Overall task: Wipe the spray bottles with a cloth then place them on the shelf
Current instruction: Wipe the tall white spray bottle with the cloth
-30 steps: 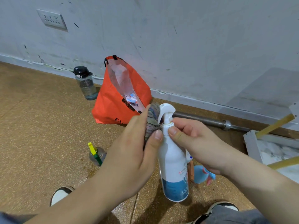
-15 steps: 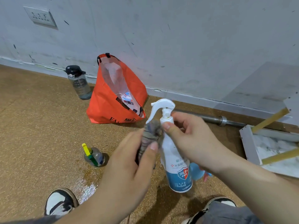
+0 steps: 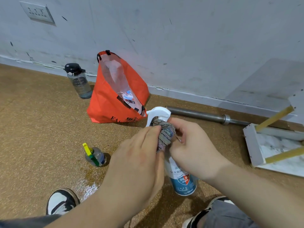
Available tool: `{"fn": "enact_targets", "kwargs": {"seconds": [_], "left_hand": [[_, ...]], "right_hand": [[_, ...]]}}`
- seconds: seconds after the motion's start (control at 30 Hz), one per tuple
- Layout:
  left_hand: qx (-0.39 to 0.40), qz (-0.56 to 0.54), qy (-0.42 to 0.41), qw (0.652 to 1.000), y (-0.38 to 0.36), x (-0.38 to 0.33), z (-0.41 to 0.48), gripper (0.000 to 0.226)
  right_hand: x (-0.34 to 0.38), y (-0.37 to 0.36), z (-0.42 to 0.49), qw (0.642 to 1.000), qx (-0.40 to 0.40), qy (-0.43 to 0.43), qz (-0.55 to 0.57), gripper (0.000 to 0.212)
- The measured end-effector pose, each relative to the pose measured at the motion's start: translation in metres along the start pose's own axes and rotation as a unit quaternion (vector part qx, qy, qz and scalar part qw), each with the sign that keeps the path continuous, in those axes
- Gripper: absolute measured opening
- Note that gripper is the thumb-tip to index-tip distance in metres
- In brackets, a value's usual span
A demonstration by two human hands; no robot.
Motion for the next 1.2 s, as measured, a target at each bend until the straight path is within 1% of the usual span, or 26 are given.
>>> {"fn": "enact_targets", "kwargs": {"seconds": [0.07,0.13,0.2,0.27,0.3,0.33,0.4,0.43,0.47,0.5,0.53,0.57,0.6,0.63,0.67,0.77,0.83,0.87,0.93,0.97,1.0,1.03,1.07,1.1,1.13,1.2], "left_hand": [[0.015,-0.005,0.038,0.999,0.001,-0.002,0.002,0.046],[0.023,-0.025,0.084,0.996,0.001,-0.002,0.002,0.047],[0.014,-0.102,0.124,0.987,0.000,0.003,0.000,0.040],[-0.014,-0.195,0.148,0.969,0.002,0.006,0.001,0.024],[-0.029,-0.254,0.171,0.952,0.002,0.009,0.001,0.022],[-0.033,-0.318,0.203,0.925,0.002,0.012,0.001,0.026],[-0.013,-0.453,0.255,0.854,-0.006,0.010,0.002,0.037],[-0.003,-0.484,0.265,0.834,-0.011,0.009,0.001,0.041],[-0.003,-0.498,0.266,0.825,-0.011,0.007,0.002,0.042],[-0.010,-0.496,0.261,0.828,-0.011,0.006,0.000,0.042],[-0.020,-0.463,0.242,0.853,-0.010,0.006,-0.001,0.041],[-0.027,-0.406,0.213,0.888,-0.008,0.004,-0.003,0.041],[-0.024,-0.337,0.179,0.924,-0.006,-0.001,-0.005,0.048],[-0.019,-0.276,0.165,0.947,-0.006,-0.004,-0.007,0.058],[-0.014,-0.249,0.167,0.954,-0.007,-0.004,-0.009,0.065],[-0.016,-0.225,0.172,0.959,-0.004,-0.007,-0.008,0.071],[-0.013,-0.239,0.176,0.955,-0.006,-0.006,-0.006,0.070],[-0.019,-0.267,0.174,0.948,-0.006,-0.005,-0.003,0.066],[-0.028,-0.349,0.205,0.914,-0.007,0.005,-0.001,0.044],[-0.020,-0.393,0.237,0.888,-0.009,0.009,-0.001,0.042],[-0.004,-0.440,0.260,0.860,-0.013,0.012,0.001,0.044],[0.010,-0.480,0.270,0.835,-0.015,0.014,0.002,0.046],[0.014,-0.503,0.270,0.821,-0.017,0.014,0.003,0.048],[0.015,-0.502,0.260,0.824,-0.016,0.012,0.003,0.049],[0.015,-0.481,0.250,0.840,-0.015,0.011,0.002,0.051],[-0.006,-0.393,0.203,0.897,-0.010,0.002,-0.003,0.050]], "right_hand": [[0.001,0.000,-0.001,0.997,-0.036,0.014,-0.067,0.036],[0.004,0.001,-0.001,0.994,-0.056,0.019,-0.090,0.036],[0.007,0.000,-0.002,0.995,-0.063,0.023,-0.079,0.031],[0.011,-0.003,-0.004,0.995,-0.063,0.037,-0.064,0.027],[0.013,-0.004,-0.004,0.996,-0.058,0.041,-0.059,0.026],[0.014,-0.005,-0.003,0.997,-0.050,0.043,-0.050,0.025],[0.014,-0.006,-0.001,0.999,-0.029,0.038,-0.022,0.023],[0.015,-0.006,-0.001,0.999,-0.019,0.034,-0.009,0.023],[0.015,-0.005,0.000,0.999,-0.011,0.030,0.002,0.023],[0.014,-0.005,0.001,1.000,-0.004,0.023,0.012,0.021],[0.012,-0.003,0.003,1.000,-0.002,0.014,0.024,0.017],[0.009,-0.001,0.003,0.999,0.000,0.002,0.038,0.014],[0.007,0.001,0.004,0.999,0.001,-0.006,0.048,0.013],[0.007,0.002,0.004,0.999,0.004,-0.006,0.048,0.016],[0.008,0.002,0.003,0.999,0.006,-0.004,0.041,0.020],[0.009,0.003,0.001,1.000,-0.002,-0.002,0.030,0.036],[0.011,0.002,0.002,1.000,-0.026,0.016,0.000,0.031],[0.012,0.001,0.001,0.998,-0.042,0.032,-0.036,0.030],[0.014,-0.004,-0.002,0.991,-0.056,0.056,-0.104,0.033],[0.013,-0.005,-0.003,0.990,-0.056,0.058,-0.114,0.033],[0.010,-0.005,-0.003,0.991,-0.056,0.055,-0.106,0.033],[0.009,-0.003,-0.002,0.994,-0.052,0.052,-0.085,0.030],[0.008,-0.002,-0.002,0.996,-0.047,0.049,-0.061,0.027],[0.007,0.000,-0.001,0.998,-0.040,0.044,-0.037,0.023],[0.006,0.002,0.000,0.999,-0.033,0.033,-0.017,0.019],[0.003,0.006,0.001,0.999,-0.027,0.008,0.016,0.019]]}}
Point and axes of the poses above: each hand's wrist, its own z-axis towards the middle knuckle, its own y-axis out of the back of the hand, x = y × z, the point moved 8 cm from there along z, towards the middle knuckle, and after that the axes turned 7 degrees about -y, right-handed, at the moved point
